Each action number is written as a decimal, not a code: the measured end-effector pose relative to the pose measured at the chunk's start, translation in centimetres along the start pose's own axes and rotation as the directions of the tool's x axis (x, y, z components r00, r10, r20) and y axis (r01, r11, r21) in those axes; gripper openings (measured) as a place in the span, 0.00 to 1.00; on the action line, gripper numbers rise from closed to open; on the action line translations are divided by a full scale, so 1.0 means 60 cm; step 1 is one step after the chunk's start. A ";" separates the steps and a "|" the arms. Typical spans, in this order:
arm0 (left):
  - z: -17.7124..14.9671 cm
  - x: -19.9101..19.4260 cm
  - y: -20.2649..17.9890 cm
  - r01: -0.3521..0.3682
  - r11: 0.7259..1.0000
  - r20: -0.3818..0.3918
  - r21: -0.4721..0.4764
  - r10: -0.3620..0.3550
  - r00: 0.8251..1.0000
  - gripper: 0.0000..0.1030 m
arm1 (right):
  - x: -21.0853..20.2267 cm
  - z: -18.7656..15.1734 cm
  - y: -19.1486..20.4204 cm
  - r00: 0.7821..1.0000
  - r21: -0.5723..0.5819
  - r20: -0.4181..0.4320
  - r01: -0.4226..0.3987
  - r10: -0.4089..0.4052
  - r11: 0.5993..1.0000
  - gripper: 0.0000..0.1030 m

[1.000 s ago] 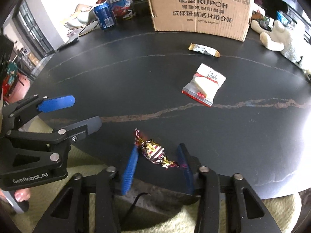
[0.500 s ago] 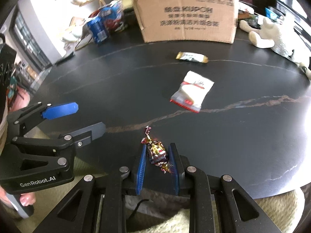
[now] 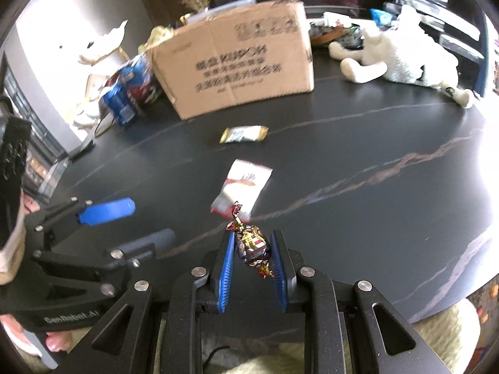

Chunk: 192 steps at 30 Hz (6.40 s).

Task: Organize snacks
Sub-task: 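Grasp the white bread bag with the left gripper while the right holds the chocolate candy, then carry the bread bag and chocolate candy over the open cardboard box, then open both grippers to drop the bread bag and candy into the box, then move the left gripper down to the gold-and-white wrapped candy on the table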

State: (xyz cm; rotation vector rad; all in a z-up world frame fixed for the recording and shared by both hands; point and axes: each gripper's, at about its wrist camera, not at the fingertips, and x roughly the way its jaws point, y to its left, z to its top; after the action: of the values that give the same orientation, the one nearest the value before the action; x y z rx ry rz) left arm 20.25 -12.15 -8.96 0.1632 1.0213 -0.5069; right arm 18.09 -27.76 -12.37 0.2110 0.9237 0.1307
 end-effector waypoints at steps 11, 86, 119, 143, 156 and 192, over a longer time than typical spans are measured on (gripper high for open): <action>0.041 0.054 -0.042 -0.005 0.999 -0.029 0.035 0.006 1.000 0.58 | -0.008 0.018 -0.065 0.998 0.102 0.059 0.024 -0.031 0.994 0.24; 0.218 -0.157 0.115 -0.107 0.989 0.265 -0.099 0.130 0.955 0.34 | -0.052 0.264 0.091 0.967 -0.062 0.243 -0.064 0.077 0.996 0.24; 0.347 -0.070 0.179 -0.192 0.978 0.265 -0.078 0.206 0.942 0.57 | 0.054 0.413 0.048 0.962 -0.039 0.271 0.053 -0.041 0.998 0.51; 0.203 -0.107 0.077 -0.127 0.992 0.262 -0.016 0.127 0.957 0.61 | -0.036 0.234 0.019 0.954 0.003 0.280 0.115 -0.112 0.993 0.61; 0.154 -0.047 0.061 -0.099 0.994 0.198 0.047 0.088 0.976 0.61 | -0.005 0.155 -0.011 0.966 0.096 0.208 0.133 -0.151 0.986 0.61; 0.148 0.143 0.039 0.047 0.930 0.038 0.364 -0.065 0.997 0.58 | 0.094 0.079 -0.039 0.961 0.252 0.108 0.220 -0.253 0.942 0.61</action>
State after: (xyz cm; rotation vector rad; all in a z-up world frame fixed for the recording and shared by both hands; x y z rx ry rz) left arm 31.85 -16.11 -11.80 0.4497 0.8785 -0.7473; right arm 25.31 -29.46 -14.56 0.3246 0.8179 -0.2177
